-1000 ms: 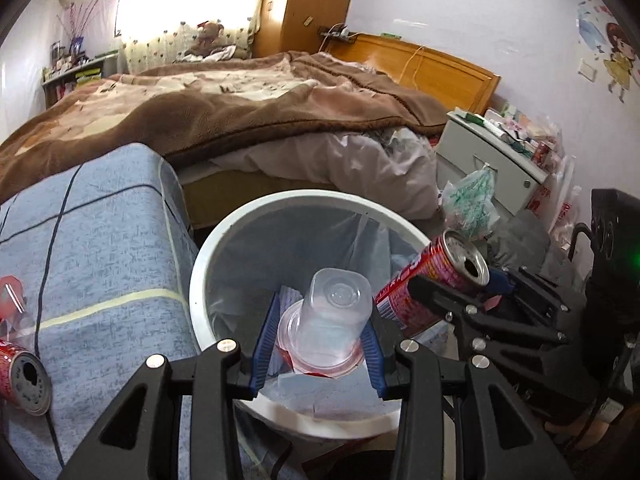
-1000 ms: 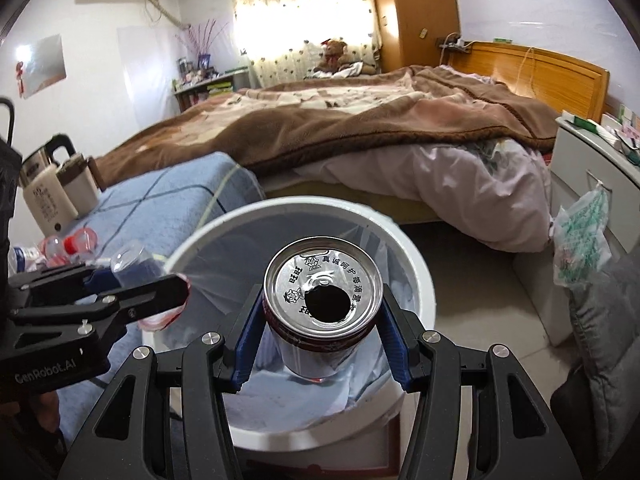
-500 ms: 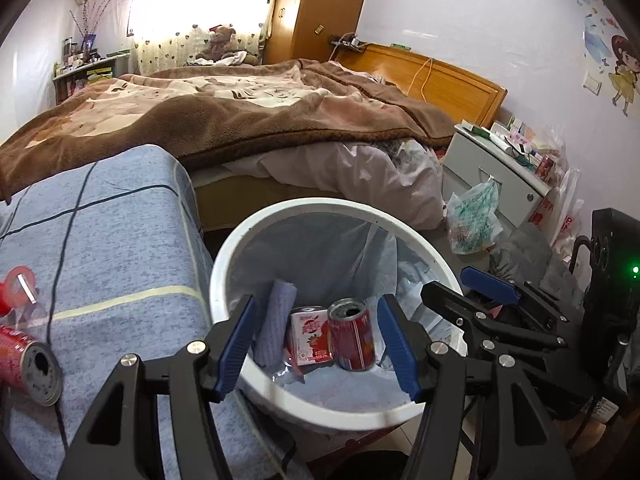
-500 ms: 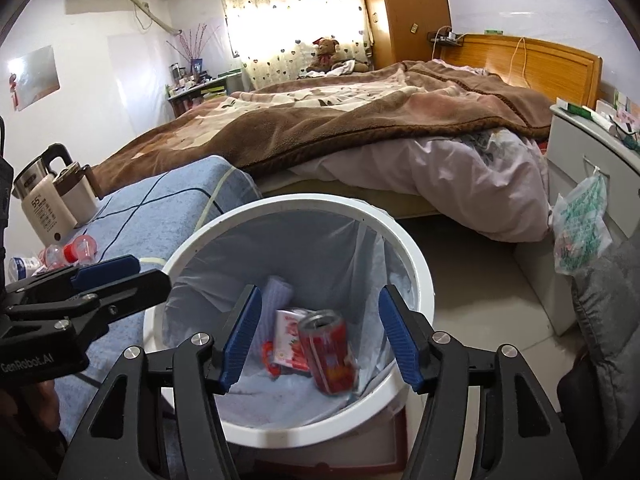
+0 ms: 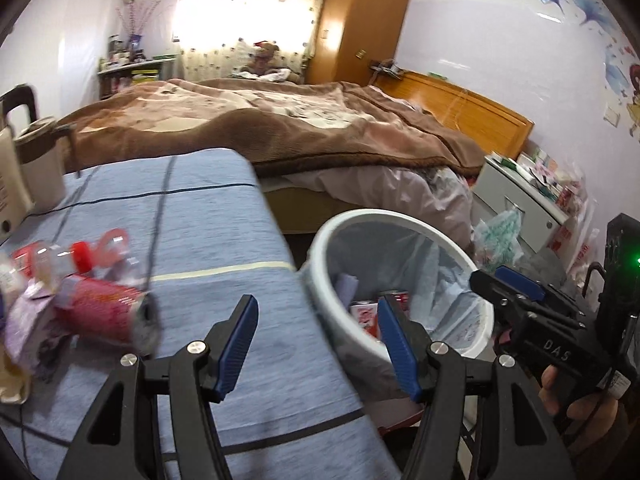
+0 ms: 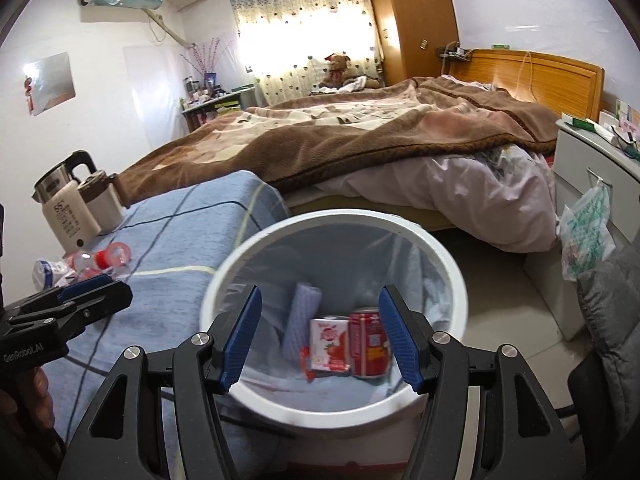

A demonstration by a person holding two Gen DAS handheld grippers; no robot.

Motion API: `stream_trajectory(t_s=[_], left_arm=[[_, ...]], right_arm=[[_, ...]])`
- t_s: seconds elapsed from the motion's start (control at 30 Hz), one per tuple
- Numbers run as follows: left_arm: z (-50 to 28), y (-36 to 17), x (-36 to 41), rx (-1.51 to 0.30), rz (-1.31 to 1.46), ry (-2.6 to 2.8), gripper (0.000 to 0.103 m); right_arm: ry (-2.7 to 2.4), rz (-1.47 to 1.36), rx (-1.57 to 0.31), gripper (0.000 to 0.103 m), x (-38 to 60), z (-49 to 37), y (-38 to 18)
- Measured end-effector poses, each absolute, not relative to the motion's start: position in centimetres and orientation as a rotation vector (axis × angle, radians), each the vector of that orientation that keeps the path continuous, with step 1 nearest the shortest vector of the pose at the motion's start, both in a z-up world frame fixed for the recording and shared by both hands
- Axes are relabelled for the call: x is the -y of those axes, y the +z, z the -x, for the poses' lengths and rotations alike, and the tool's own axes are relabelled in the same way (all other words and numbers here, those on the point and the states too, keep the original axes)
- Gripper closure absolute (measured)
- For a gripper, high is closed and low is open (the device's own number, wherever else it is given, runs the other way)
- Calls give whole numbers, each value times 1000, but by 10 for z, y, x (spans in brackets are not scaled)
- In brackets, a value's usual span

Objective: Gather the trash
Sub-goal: 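Grasp the white paper bag with the left gripper while the right grasps another red can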

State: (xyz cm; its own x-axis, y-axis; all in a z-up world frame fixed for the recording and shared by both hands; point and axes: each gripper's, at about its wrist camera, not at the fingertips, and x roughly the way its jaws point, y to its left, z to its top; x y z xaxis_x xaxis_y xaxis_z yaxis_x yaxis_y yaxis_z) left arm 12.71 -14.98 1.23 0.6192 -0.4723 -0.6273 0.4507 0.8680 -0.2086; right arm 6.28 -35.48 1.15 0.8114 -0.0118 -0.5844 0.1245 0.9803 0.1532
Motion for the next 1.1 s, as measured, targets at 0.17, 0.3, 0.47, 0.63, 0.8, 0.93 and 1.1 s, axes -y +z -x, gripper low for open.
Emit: stream_trajectory(t_s=[0.17, 0.3, 0.47, 0.63, 0.8, 0.93, 1.1], left_arm=[[-126, 15, 113, -716, 67, -469, 39], [-123, 14, 83, -706, 83, -414, 39], [-119, 11, 47, -693, 94, -345, 39], [-116, 5, 4, -688, 111, -276, 38], [-116, 1, -35, -690, 129, -214, 36], [-116, -4, -65, -693, 149, -158, 36], [-116, -6, -96, -683, 170, -112, 35]], right_arm=[[-28, -168, -610, 41, 330, -65, 19], [25, -153, -603, 41, 307, -70, 22], [102, -131, -613, 41, 276, -79, 19], [174, -103, -635, 41, 243, -92, 12], [259, -69, -666, 41, 213, -107, 6], [315, -39, -686, 41, 190, -118, 3], [395, -21, -724, 41, 164, -137, -3]])
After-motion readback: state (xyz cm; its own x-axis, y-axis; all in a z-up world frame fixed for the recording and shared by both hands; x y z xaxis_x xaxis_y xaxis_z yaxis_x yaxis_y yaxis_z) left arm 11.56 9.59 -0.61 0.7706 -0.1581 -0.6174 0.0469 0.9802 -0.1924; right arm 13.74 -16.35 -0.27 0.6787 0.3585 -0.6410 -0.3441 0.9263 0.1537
